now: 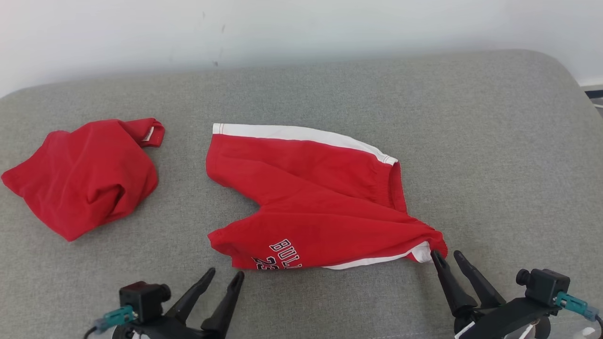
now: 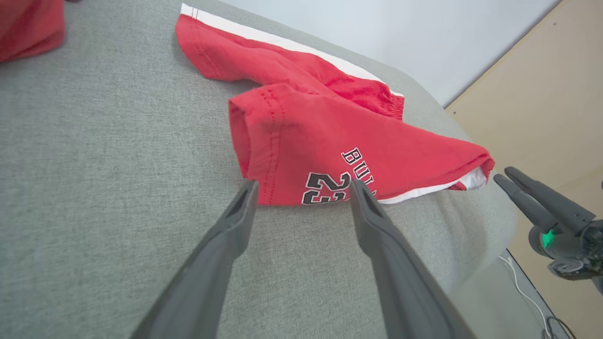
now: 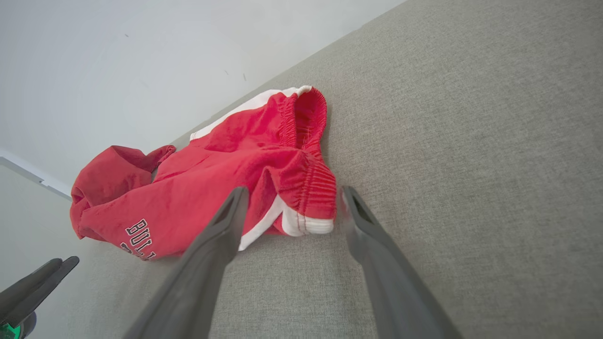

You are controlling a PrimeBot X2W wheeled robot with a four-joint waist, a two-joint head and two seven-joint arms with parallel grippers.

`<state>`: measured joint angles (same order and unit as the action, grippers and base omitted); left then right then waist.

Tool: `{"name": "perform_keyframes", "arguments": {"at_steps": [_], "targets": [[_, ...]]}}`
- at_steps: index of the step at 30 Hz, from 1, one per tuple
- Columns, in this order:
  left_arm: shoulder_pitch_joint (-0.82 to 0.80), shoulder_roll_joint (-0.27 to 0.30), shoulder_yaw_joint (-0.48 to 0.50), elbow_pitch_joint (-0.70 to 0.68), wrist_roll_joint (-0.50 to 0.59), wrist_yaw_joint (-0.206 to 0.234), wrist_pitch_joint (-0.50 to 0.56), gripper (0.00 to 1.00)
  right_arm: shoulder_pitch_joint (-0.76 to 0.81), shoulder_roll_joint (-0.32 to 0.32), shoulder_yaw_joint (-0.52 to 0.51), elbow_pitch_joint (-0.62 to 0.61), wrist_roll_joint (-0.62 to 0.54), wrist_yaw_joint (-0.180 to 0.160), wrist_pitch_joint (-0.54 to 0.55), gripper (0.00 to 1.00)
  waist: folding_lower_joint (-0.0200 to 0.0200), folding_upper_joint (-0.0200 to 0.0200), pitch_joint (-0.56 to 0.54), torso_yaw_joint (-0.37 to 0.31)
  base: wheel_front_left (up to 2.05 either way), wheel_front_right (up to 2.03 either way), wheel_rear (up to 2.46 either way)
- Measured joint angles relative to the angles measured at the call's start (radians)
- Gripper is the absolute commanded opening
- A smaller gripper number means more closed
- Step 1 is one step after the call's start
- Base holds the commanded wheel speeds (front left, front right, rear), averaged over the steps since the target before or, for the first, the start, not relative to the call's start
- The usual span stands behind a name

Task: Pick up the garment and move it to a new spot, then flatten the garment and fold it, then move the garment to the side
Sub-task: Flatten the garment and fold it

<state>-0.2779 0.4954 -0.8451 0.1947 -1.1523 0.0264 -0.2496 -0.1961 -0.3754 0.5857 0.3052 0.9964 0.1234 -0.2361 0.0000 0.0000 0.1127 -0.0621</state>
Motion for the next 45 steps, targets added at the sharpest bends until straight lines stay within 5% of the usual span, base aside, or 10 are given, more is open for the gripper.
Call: {"name": "perform_keyframes", "arguments": {"at_steps": [17, 43, 44, 45], "targets": [[-0.126, -0.068, -0.1, 0.206, 0.131, -0.02, 0.029, 1.0, -0.086, 0.038, 0.029, 0.056, -0.074, -0.009, -0.004, 1.0, 0.0001, 0.0001, 0.069, -0.008, 0.0, 0.0, 0.0], [-0.219, -0.183, -0.111, 0.465, 0.133, -0.098, 0.045, 1.0, -0.107, 0.067, 0.043, 0.121, -0.1, -0.007, -0.012, 1.0, 0.0, 0.0001, 0.078, -0.027, 0.0, 0.0, 0.0], [-0.223, -0.185, -0.111, 0.47, 0.133, -0.098, 0.045, 0.9, -0.109, 0.067, 0.043, 0.122, -0.1, -0.007, -0.012, 1.0, 0.0, 0.0, 0.078, -0.028, 0.0, 0.0, 0.0], [-0.227, -0.186, -0.11, 0.473, 0.133, -0.103, 0.044, 0.53, -0.109, 0.067, 0.043, 0.123, -0.1, -0.007, -0.012, 1.0, 0.0, 0.0001, 0.078, -0.029, 0.0, 0.0, 0.0]]}}
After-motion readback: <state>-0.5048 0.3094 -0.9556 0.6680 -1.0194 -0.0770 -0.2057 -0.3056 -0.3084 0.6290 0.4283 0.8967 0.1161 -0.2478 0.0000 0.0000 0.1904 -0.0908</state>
